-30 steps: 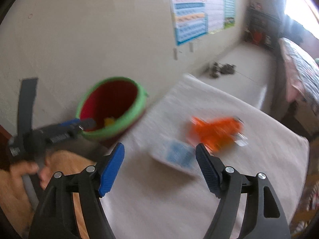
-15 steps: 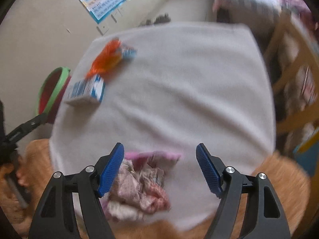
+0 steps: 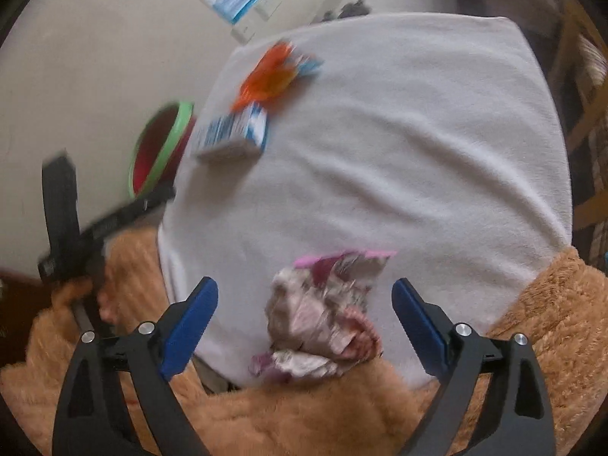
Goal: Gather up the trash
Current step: 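Move both grippers back over the table, then grasp the crumpled paper ball with the right gripper while the left gripper grasps the pink wrapper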
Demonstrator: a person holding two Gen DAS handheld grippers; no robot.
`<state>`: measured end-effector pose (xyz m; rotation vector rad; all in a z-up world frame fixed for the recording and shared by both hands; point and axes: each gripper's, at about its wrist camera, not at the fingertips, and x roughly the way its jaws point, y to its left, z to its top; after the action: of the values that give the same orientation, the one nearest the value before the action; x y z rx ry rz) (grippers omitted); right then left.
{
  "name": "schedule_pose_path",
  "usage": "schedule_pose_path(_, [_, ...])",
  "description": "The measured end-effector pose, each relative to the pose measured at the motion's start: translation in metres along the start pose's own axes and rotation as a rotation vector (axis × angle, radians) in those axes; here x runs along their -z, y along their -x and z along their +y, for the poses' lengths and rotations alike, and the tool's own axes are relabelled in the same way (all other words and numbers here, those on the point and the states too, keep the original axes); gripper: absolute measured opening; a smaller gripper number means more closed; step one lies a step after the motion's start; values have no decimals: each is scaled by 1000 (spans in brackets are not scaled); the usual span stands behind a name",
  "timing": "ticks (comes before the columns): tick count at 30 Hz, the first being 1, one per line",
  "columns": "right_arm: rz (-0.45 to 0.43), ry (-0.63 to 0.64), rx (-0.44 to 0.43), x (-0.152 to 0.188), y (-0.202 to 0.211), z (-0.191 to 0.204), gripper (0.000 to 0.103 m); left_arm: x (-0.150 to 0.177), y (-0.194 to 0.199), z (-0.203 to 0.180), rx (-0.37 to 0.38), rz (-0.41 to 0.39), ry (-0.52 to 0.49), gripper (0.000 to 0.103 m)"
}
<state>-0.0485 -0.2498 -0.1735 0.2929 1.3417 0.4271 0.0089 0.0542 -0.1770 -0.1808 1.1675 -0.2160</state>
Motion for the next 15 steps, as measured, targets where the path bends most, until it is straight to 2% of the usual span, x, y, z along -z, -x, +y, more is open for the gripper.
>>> schedule_pose_path(2, [36, 3, 22, 3, -13, -1, 82, 1, -1, -4, 5, 3, -17, 56])
schedule_pose_path(3, [54, -2, 27, 4, -20, -2, 64, 1, 0, -5, 7, 3, -24, 56])
schedule_pose_path(4, [66, -9, 20, 3, -25, -4, 55, 2, 1, -7, 9, 2, -34, 56])
schedule_pose_path(7, [15, -10, 19, -7, -17, -9, 51, 1, 2, -9, 11, 2, -43, 56])
schedule_pose_path(9, [-62, -17, 39, -18, -5, -13, 50, 1, 1, -9, 18, 6, -37, 56])
schedule_pose_path(12, [-208, -103, 78, -41, 14, -35, 50, 3, -1, -14, 42, 20, -48, 56])
schedule_pose_path(15, [-251, -183, 73, -55, 14, -56, 51, 8, -5, -31, 98, 52, -86, 56])
